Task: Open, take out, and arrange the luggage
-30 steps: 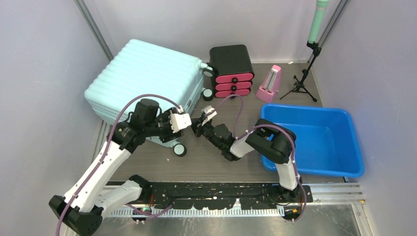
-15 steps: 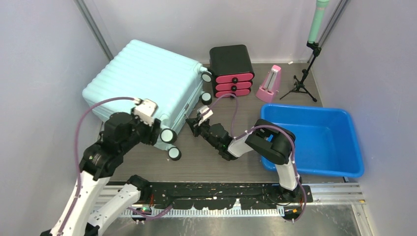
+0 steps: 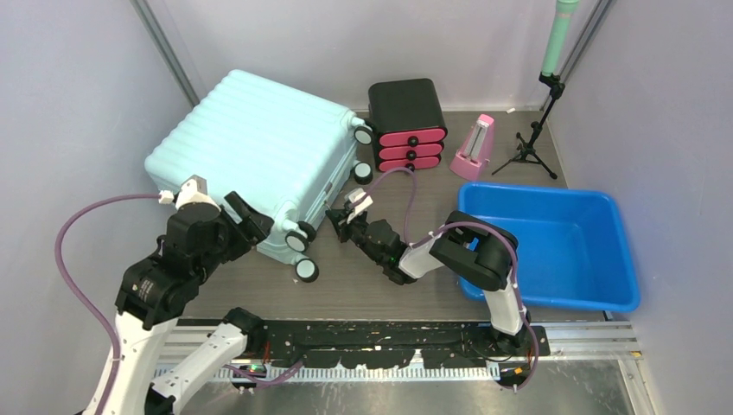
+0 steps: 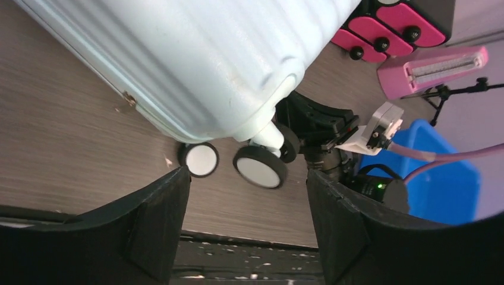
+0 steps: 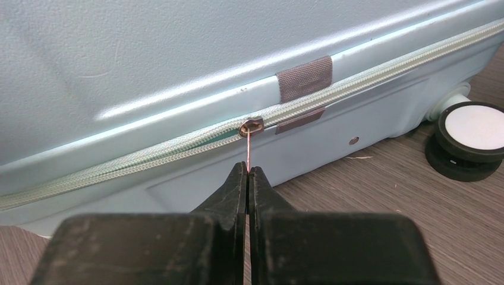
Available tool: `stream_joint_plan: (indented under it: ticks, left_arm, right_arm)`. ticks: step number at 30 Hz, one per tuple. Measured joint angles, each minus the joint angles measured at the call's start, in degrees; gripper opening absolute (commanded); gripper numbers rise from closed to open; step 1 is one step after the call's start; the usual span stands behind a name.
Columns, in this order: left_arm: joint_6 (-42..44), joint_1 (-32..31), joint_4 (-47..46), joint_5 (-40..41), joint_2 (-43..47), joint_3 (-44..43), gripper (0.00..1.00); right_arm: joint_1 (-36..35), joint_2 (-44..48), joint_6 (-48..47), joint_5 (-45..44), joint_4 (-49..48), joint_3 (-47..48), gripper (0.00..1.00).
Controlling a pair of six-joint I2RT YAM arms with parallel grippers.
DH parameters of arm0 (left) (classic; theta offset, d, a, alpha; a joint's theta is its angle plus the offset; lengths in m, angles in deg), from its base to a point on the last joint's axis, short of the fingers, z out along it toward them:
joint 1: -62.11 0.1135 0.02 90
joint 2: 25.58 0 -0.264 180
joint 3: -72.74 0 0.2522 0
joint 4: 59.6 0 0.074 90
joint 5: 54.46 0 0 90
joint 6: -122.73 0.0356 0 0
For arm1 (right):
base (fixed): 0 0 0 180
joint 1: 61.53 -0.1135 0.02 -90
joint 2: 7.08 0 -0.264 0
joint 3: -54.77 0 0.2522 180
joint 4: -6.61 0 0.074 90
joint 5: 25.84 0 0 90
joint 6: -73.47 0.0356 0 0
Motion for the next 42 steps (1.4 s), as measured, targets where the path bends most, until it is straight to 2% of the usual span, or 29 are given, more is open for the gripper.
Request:
stream_joint_plan:
  ticks: [8,14,17,22,25,36,42]
  left_arm:
    - [-19.8,0.0,7.1,-0.4,-5.9,1.0,0.81]
    - [-27.8,-0.6,9.9,0.3,-11.2,0.9,0.87]
    - [-31.8,-4.6,11.1,1.7,-14.4,-0.1,0.87]
    - [-40.3,-16.5,14.2,6.7,-21.3,-5.7,0.89]
    - [-44.6,-18.6,15.6,8.6,-26.0,-9.5,0.89]
    - [-53.9,-19.3,18.9,12.4,-31.9,-9.8,0.88]
    - [-56.5,-19.3,17.5,13.7,-31.9,-5.0,0.83]
  right_arm:
    - [-0.2,-0.1,-0.4,-0.2,-0.8,0.0,0.00]
    - [-0.2,-0.5,-1.1,-0.2,-2.1,-0.4,0.00]
    - [-0.2,-1.0,-1.1,-0.2,-3.1,-0.6,0.00]
    - [-0.2,-1.3,-1.2,-0.2,-4.5,-1.2,0.00]
    - [-0.2,-1.4,-1.4,-0.2,-5.2,-1.6,0.00]
    - [-0.2,-2.3,-2.0,0.0,-6.9,-1.7,0.00]
    - [-0.2,-2.6,-2.0,0.1,-7.4,-1.6,0.00]
